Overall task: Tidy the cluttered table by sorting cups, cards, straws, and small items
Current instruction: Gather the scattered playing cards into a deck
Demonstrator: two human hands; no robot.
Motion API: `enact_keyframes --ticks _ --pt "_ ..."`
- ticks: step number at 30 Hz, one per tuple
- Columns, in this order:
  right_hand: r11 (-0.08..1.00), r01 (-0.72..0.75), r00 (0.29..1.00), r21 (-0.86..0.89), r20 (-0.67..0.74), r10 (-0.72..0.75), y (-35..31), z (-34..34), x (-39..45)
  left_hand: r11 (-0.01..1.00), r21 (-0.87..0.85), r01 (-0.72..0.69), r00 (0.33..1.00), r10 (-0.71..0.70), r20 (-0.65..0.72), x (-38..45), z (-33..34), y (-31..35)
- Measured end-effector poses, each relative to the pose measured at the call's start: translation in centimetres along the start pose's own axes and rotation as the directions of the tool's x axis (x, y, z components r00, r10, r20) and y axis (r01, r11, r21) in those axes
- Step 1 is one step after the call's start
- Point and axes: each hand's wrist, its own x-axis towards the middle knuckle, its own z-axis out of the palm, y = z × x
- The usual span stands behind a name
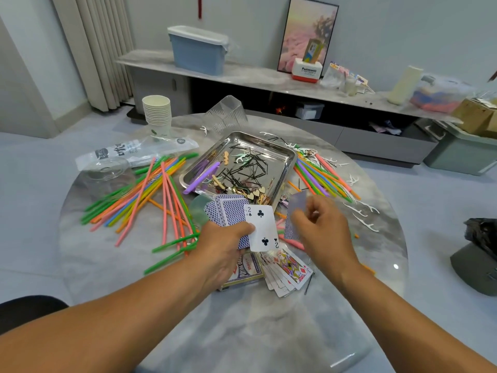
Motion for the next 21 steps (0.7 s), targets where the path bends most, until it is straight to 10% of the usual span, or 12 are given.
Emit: enact_keyframes --ticks 5,12,21 --pt "0.995 -0.064 0.952 0.072 0.304 0.039 -0.3 2.1 -1.7 1.0 -0.005 0.005 0.997 -0.005 0.077 -0.6 0.5 -0.3" --pt "0.841 -0.42 0.891 0.341 0.329 0.312 0.5 1.3 0.1 0.996 -0.054 0.069 0.997 -0.067 0.043 -0.2 0.1 0.1" --pt "0.926 -0.363 0.864 -0.104 0.334 0.376 2.9 0.2 0.8 0.993 -0.074 0.095 0.994 -0.098 -0.041 1.1 -0.4 0.0"
